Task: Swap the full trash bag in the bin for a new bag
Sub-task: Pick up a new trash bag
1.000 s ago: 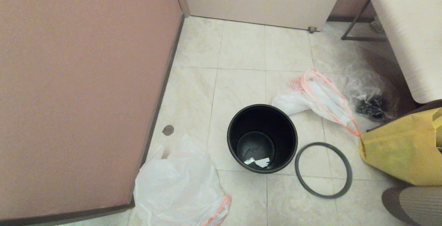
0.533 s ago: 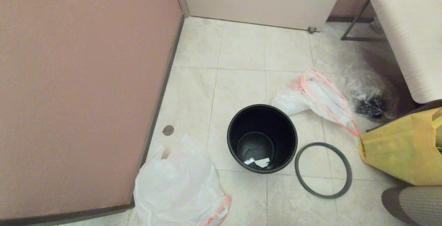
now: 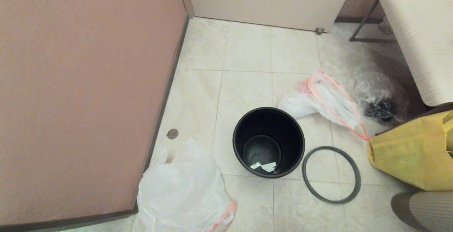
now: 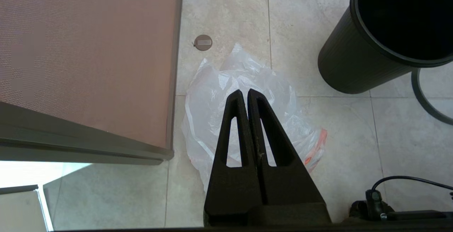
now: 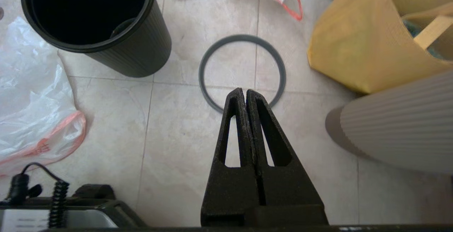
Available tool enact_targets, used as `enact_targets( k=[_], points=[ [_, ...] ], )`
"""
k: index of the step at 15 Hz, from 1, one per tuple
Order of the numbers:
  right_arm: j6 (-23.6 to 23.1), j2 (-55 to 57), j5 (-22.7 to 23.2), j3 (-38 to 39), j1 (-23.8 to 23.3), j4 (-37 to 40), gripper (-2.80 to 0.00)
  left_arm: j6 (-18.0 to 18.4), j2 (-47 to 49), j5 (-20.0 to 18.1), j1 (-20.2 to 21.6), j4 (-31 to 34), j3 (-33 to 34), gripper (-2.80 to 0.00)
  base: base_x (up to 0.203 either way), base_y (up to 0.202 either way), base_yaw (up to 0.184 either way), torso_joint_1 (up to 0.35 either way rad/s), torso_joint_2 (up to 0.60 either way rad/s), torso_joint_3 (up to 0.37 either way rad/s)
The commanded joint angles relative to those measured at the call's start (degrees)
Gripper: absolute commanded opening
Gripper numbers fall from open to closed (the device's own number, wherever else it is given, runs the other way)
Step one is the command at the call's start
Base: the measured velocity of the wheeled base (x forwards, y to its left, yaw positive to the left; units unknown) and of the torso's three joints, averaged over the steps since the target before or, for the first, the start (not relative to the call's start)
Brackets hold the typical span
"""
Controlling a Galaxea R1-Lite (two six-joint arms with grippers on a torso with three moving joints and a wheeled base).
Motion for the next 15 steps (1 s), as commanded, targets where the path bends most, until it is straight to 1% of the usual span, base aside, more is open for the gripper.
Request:
enact_targets(
  k=[1, 3, 4, 6, 8, 11, 12, 13, 15],
  points=[
    [-0.4, -1.7, 0.1, 0.7, 0.0, 0.0, -2.80, 0.2, 0.0, 0.0, 0.0, 0.0, 0.0, -2.80, 0.000, 0.000, 0.000, 0.000, 0.00, 0.000],
    [-0.7, -1.7, 0.2, 0.6, 0.0, 0.2, -2.80, 0.4, 0.0, -0.1, 0.0, 0.1, -0.8, -2.80, 0.000, 0.000, 0.000, 0.000, 0.00, 0.000],
    [-0.4, -1.7, 0.1, 0.7, 0.0, 0.1, -2.80, 0.3, 0.8, -0.8, 0.0, 0.5, -2.6, -2.80, 0.000, 0.000, 0.000, 0.000, 0.00, 0.000],
    [-0.3, -1.7, 0.0, 0.7, 0.0, 0.1, -2.80, 0.2, 6.3, -2.0, 0.0, 0.6, -4.4, -2.80, 0.000, 0.000, 0.000, 0.000, 0.00, 0.000],
    [-0.3, -1.7, 0.0, 0.7, 0.0, 0.1, -2.80, 0.1, 13.3, -2.3, 0.0, 0.3, -5.6, -2.80, 0.000, 0.000, 0.000, 0.000, 0.00, 0.000],
    [-0.3, -1.7, 0.0, 0.7, 0.0, 0.1, -2.80, 0.8, 20.7, -1.3, 0.0, 0.7, -7.4, -2.80, 0.000, 0.000, 0.000, 0.000, 0.00, 0.000],
    [-0.3, -1.7, 0.0, 0.7, 0.0, 0.1, -2.80, 2.2, 24.0, -0.8, 0.0, 0.7, -8.2, -2.80, 0.000, 0.000, 0.000, 0.000, 0.00, 0.000],
    [-0.3, -1.7, 0.0, 0.7, 0.0, 0.1, -2.80, 4.5, 27.4, -0.1, 0.0, 0.6, -9.3, -2.80, 0.000, 0.000, 0.000, 0.000, 0.00, 0.000],
    [-0.3, -1.7, 0.0, 0.7, 0.0, 0.1, -2.80, 11.4, 34.5, 1.0, -0.1, 0.6, -14.0, -2.80, 0.000, 0.000, 0.000, 0.000, 0.00, 0.000]
  ],
)
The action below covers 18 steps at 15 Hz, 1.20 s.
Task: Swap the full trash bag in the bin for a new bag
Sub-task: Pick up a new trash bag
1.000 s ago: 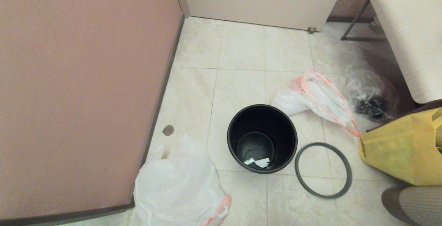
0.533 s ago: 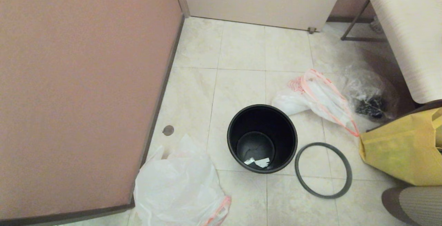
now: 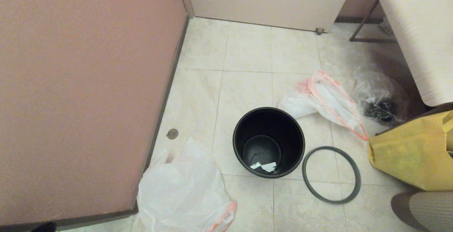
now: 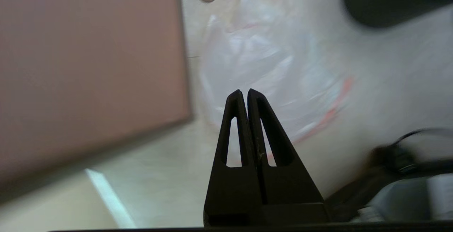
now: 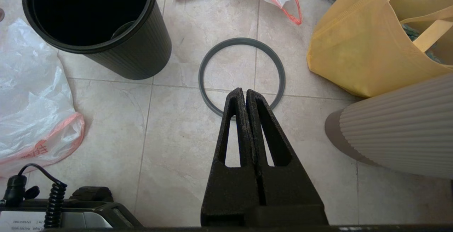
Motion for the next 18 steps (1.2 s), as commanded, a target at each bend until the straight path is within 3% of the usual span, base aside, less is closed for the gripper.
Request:
enact_targets(
  k=[1, 4, 9, 10, 16, 18],
  points=[
    [0.0, 0.2, 0.0, 0.0, 0.0, 0.0, -2.80, 4.0, 9.5, 0.4, 0.0, 0.0, -4.0, -2.80, 0.000, 0.000, 0.000, 0.000, 0.00, 0.000],
    [0.0, 0.2, 0.0, 0.0, 0.0, 0.0, -2.80, 7.9, 17.2, 3.8, -0.5, 0.0, -9.9, -2.80, 0.000, 0.000, 0.000, 0.000, 0.00, 0.000],
    [0.0, 0.2, 0.0, 0.0, 0.0, 0.0, -2.80, 7.9, 31.2, 17.0, -13.3, -1.4, -13.6, -2.80, 0.000, 0.000, 0.000, 0.000, 0.00, 0.000],
    [0.0, 0.2, 0.0, 0.0, 0.0, 0.0, -2.80, 7.5, 33.5, 18.1, -14.6, -2.7, -14.1, -2.80, 0.000, 0.000, 0.000, 0.000, 0.00, 0.000],
    [0.0, 0.2, 0.0, 0.0, 0.0, 0.0, -2.80, 6.5, 55.1, 15.0, -9.5, -13.0, -14.2, -2.80, 0.000, 0.000, 0.000, 0.000, 0.00, 0.000],
    [0.0, 0.2, 0.0, 0.0, 0.0, 0.0, -2.80, 6.3, 64.3, 18.2, -11.0, -15.4, -14.9, -2.80, 0.000, 0.000, 0.000, 0.000, 0.00, 0.000]
  ],
)
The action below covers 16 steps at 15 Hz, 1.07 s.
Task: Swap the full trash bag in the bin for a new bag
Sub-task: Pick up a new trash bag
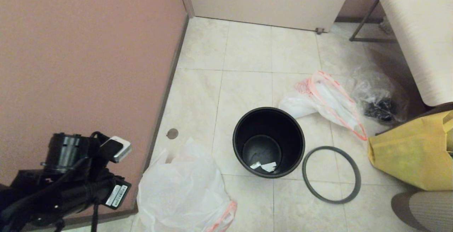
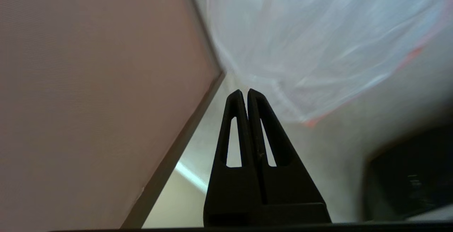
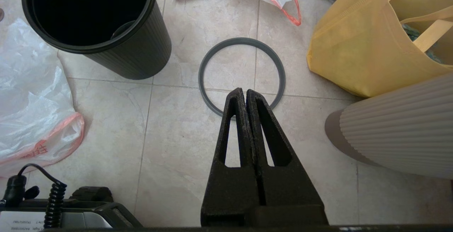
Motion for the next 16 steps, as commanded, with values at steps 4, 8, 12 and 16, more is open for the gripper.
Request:
enact_targets(
  k=[4, 8, 12, 16],
  points=[
    [0.0, 0.1, 0.0, 0.0, 0.0, 0.0, -2.80, -1.7, 26.0, 9.5, -5.1, -6.3, -4.6, -2.80, 0.000, 0.000, 0.000, 0.000, 0.00, 0.000],
    [0.0, 0.1, 0.0, 0.0, 0.0, 0.0, -2.80, -3.8, 40.2, 16.3, -5.9, -8.5, -15.0, -2.80, 0.000, 0.000, 0.000, 0.000, 0.00, 0.000],
    [0.0, 0.1, 0.0, 0.0, 0.0, 0.0, -2.80, -4.3, 45.9, 18.8, -5.6, -8.9, -22.1, 0.00, 0.000, 0.000, 0.000, 0.000, 0.00, 0.000],
    [0.0, 0.1, 0.0, 0.0, 0.0, 0.0, -2.80, -4.5, 49.0, 18.1, -2.7, -8.9, -26.8, 0.00, 0.000, 0.000, 0.000, 0.000, 0.00, 0.000]
  ],
)
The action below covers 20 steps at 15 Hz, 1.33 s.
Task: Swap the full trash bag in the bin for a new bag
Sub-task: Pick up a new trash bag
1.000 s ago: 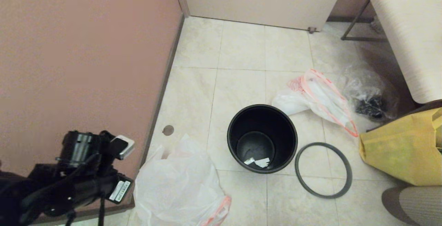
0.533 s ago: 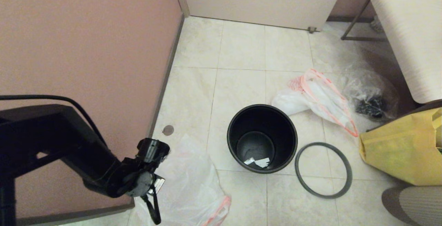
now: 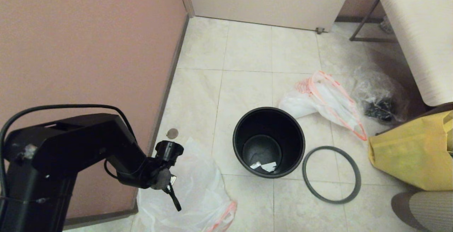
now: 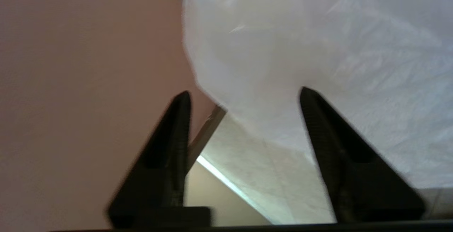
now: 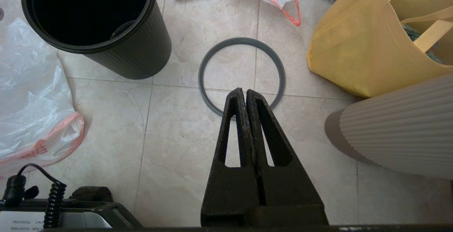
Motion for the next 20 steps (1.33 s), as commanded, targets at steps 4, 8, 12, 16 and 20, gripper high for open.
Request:
enact_targets(
  k=[4, 8, 12, 16, 20],
  points=[
    [0.0, 0.1, 0.0, 0.0, 0.0, 0.0, -2.80, -2.4, 4.1, -2.4, 0.6, -2.7, -3.4, 0.00, 0.000, 0.000, 0.000, 0.000, 0.00, 0.000],
    [0.0, 0.1, 0.0, 0.0, 0.0, 0.0, -2.80, -3.3, 8.3, -2.5, 2.3, -5.9, -8.9, 0.00, 0.000, 0.000, 0.000, 0.000, 0.00, 0.000],
    [0.0, 0.1, 0.0, 0.0, 0.0, 0.0, -2.80, -3.1, 10.8, -3.0, 2.7, -7.5, -12.5, 0.00, 0.000, 0.000, 0.000, 0.000, 0.00, 0.000],
    [0.0, 0.1, 0.0, 0.0, 0.0, 0.0, -2.80, -3.7, 14.3, -7.9, 2.6, -7.5, -13.6, 0.00, 0.000, 0.000, 0.000, 0.000, 0.00, 0.000],
    [0.0, 0.1, 0.0, 0.0, 0.0, 0.0, -2.80, -7.2, 18.1, -10.8, 2.9, -7.1, -18.6, 0.00, 0.000, 0.000, 0.000, 0.000, 0.00, 0.000]
  ],
)
